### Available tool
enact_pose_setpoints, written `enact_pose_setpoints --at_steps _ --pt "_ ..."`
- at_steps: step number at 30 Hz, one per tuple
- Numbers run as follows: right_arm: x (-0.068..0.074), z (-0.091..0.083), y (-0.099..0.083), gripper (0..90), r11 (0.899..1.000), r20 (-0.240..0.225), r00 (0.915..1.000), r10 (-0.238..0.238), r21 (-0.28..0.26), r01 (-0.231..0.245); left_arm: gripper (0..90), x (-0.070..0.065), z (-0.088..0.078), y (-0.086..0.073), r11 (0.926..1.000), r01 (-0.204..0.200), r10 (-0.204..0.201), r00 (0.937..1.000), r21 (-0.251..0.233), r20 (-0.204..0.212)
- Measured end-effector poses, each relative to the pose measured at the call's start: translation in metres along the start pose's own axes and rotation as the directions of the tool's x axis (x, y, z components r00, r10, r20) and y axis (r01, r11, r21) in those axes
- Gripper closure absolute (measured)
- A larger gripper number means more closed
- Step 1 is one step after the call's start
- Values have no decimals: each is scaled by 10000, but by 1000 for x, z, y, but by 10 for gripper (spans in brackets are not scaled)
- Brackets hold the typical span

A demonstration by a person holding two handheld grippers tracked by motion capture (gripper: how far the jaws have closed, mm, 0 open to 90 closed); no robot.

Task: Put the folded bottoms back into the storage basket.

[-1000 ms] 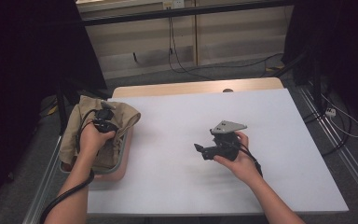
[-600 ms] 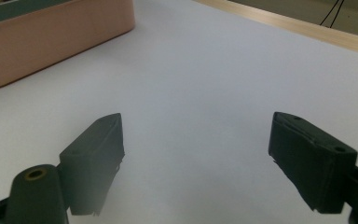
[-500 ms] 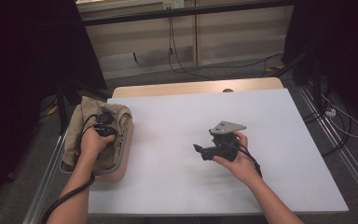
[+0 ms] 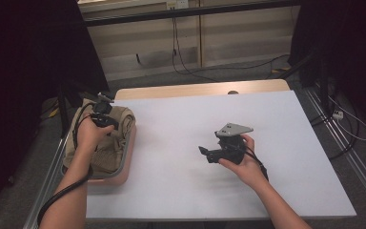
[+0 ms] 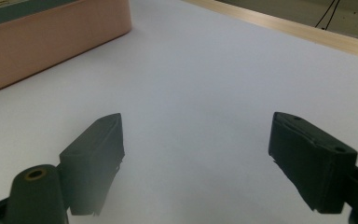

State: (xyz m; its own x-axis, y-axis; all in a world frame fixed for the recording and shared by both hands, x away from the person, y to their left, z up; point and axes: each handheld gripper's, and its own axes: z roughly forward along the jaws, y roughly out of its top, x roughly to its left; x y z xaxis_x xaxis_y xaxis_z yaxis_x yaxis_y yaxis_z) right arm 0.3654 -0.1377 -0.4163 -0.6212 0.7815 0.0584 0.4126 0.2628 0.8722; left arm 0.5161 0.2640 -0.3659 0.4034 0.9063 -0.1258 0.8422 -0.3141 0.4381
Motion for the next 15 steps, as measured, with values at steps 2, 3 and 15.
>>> enact_pose_setpoints --at_steps 2,3,15 --pt "0 0 0 177 10000 -13 10000 -47 -9 47 900 -1 3 3 9999 -57 58 9999 -103 87" --pt "0 0 0 177 10000 -12 10000 -48 -3 48 900 -1 5 4 9999 -90 91 9999 -82 121" --pt "-2 3 -1 177 10000 1 10000 15 67 -15 900 7 36 8 9984 388 -391 9992 -404 -62"
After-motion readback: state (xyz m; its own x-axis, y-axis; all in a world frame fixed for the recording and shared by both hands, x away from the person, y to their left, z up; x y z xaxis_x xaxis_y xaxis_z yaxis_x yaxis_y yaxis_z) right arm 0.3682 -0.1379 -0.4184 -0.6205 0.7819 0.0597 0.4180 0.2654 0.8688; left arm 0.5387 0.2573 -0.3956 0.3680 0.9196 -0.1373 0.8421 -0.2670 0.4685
